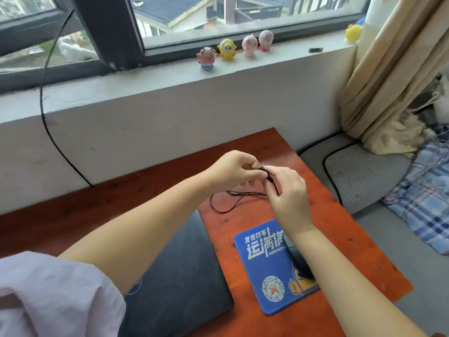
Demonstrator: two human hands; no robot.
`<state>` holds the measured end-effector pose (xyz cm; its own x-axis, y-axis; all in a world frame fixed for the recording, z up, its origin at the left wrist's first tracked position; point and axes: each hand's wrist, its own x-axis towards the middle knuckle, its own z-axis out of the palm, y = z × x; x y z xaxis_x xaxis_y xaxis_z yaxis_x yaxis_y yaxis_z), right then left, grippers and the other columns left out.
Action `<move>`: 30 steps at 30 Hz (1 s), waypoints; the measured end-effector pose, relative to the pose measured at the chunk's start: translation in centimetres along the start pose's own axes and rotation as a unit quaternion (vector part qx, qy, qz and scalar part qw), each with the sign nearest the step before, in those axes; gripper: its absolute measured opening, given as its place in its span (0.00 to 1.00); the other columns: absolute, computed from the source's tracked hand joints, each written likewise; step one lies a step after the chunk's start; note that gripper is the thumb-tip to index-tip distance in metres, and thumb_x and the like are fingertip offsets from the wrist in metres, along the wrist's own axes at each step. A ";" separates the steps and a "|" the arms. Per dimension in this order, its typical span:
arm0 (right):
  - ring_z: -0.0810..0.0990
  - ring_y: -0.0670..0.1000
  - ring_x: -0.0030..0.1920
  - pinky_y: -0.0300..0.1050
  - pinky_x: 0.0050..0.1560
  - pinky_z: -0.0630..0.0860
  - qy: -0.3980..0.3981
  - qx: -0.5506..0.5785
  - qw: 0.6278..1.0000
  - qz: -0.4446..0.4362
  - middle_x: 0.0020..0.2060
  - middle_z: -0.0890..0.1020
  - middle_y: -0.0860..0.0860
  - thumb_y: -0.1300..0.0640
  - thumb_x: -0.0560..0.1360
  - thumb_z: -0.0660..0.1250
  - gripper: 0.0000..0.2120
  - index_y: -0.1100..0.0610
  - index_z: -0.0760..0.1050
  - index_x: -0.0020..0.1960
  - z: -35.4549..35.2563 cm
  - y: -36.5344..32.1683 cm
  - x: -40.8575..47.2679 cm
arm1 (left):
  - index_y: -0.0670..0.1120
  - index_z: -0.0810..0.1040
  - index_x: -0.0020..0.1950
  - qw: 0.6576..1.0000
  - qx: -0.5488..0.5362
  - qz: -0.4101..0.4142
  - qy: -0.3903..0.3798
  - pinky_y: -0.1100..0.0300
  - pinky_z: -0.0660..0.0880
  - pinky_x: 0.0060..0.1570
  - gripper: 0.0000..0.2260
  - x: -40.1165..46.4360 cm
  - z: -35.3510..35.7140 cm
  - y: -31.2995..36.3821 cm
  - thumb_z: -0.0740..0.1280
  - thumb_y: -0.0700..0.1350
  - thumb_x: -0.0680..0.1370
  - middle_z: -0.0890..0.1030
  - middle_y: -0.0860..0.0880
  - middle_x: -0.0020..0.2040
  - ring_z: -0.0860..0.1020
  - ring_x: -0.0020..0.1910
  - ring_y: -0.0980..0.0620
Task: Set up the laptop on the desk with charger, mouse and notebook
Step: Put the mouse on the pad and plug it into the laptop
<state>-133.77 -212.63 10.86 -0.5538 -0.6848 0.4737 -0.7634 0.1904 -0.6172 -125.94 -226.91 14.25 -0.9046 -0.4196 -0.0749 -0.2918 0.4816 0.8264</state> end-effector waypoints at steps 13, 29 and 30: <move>0.78 0.47 0.54 0.32 0.57 0.71 -0.020 0.234 0.971 -0.032 0.52 0.79 0.44 0.53 0.79 0.58 0.10 0.51 0.75 0.56 0.3 0.4 0.4 | 0.44 0.79 0.53 0.933 0.174 -0.297 0.106 0.52 0.74 0.55 0.14 -4.6 -0.6 -15.4 0.61 0.52 0.78 0.81 0.45 0.51 0.78 0.53 0.44; 0.76 0.51 0.42 0.45 0.33 0.77 -0.247 -0.043 0.965 -0.081 0.42 0.81 0.46 0.56 0.76 0.64 0.15 0.51 0.75 0.63 7.5 4.3 -1.2 | 0.46 0.76 0.42 0.884 0.281 -0.373 0.000 0.55 0.73 0.47 0.13 -3.0 1.8 -17.9 0.60 0.55 0.72 0.80 0.43 0.50 0.78 0.51 0.42; 0.75 0.50 0.40 0.44 0.31 0.76 -0.251 -0.042 0.964 -0.082 0.40 0.81 0.45 0.56 0.76 0.65 0.16 0.50 0.75 0.63 7.8 4.3 -1.1 | 0.46 0.75 0.39 0.885 0.272 -0.377 -0.003 0.56 0.72 0.44 0.12 -2.9 1.5 -17.8 0.60 0.54 0.72 0.81 0.44 0.47 0.78 0.48 0.42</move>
<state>-133.87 -216.51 2.83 -0.2089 -0.9603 0.1848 -0.8633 0.0923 -0.4961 -118.59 -233.08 -1.09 -0.3903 -0.7762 -0.4952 -0.9184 0.3663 0.1496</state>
